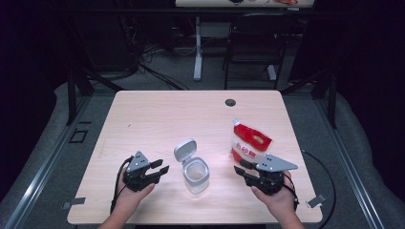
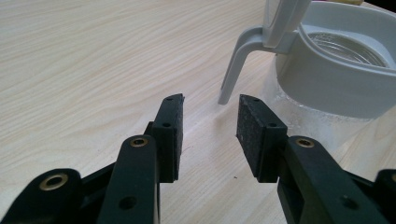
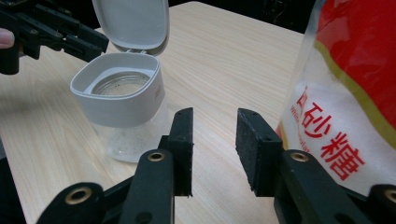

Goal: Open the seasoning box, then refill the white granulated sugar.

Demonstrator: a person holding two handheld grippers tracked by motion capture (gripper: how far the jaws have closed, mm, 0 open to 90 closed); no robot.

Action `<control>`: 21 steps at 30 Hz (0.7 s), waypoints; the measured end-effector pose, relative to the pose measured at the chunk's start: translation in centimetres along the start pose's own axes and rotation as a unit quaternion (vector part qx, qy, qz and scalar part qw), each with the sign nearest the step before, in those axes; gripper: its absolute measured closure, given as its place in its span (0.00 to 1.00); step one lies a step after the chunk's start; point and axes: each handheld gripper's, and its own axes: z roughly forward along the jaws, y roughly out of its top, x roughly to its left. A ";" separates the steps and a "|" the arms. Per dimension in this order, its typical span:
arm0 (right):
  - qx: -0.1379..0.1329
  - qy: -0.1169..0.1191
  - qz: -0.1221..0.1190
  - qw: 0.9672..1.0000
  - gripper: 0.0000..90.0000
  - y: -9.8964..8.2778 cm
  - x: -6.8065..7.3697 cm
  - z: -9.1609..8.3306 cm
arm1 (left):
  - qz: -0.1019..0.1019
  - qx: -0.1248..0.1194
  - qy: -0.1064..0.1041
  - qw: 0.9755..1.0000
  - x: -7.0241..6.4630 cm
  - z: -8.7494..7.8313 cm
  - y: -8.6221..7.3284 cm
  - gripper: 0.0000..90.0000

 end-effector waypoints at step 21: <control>0.012 -0.021 0.006 1.000 0.73 -0.9 -0.7 -1.7 | -0.012 -0.005 0.010 1.000 0.6 -0.2 0.1 0.68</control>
